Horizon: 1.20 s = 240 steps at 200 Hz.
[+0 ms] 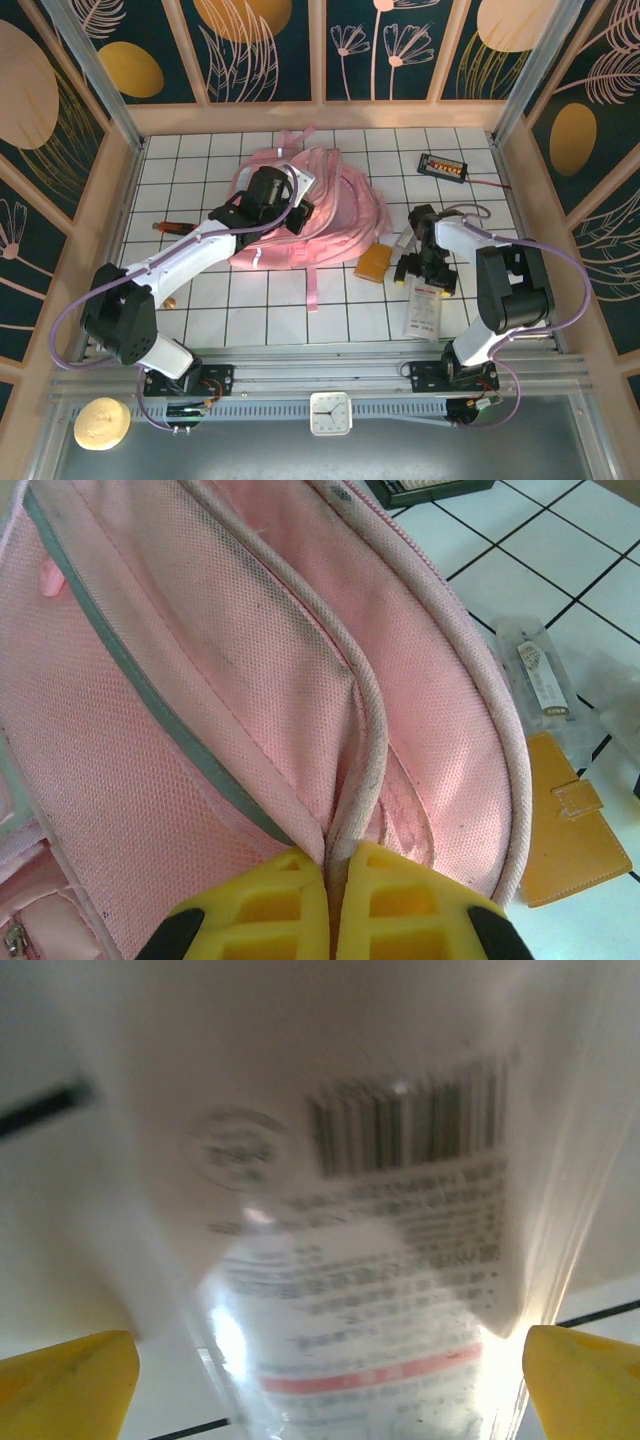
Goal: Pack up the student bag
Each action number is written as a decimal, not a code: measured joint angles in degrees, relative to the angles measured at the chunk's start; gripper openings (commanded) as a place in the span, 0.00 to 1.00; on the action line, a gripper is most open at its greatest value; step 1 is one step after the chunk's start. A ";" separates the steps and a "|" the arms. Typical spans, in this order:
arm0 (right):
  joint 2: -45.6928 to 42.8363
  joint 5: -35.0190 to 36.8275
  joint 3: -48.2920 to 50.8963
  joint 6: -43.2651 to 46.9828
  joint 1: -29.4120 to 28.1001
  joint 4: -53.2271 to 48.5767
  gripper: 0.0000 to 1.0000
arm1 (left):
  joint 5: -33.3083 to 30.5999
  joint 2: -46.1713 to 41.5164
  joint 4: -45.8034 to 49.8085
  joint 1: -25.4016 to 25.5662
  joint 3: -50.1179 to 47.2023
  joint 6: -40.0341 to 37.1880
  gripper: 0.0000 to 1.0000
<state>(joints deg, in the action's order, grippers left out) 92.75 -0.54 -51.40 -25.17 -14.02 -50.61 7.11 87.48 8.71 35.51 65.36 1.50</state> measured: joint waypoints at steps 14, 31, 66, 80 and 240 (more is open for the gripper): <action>-0.02 -0.48 0.55 -0.74 0.09 0.83 0.99 | 0.22 0.35 0.00 0.00 0.00 0.02 0.00; -0.24 -0.94 1.31 -0.90 0.26 1.90 0.99 | 0.48 0.66 0.00 0.00 0.09 0.02 0.00; -2.71 -2.73 4.59 -0.87 1.99 5.18 0.96 | 0.57 0.66 0.28 -0.04 0.57 0.02 0.00; -2.86 -2.78 4.68 -0.83 2.03 5.27 0.87 | 0.55 0.66 0.57 -0.11 0.87 0.02 0.00; -4.98 -6.01 -17.55 -0.52 3.56 1.64 0.00 | 2.29 2.91 4.24 -0.42 5.46 0.50 0.00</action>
<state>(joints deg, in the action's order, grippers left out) 87.77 -6.55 -68.95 -25.69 -10.46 -48.97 9.41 90.39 12.95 35.09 70.83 2.00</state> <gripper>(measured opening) 0.061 0.058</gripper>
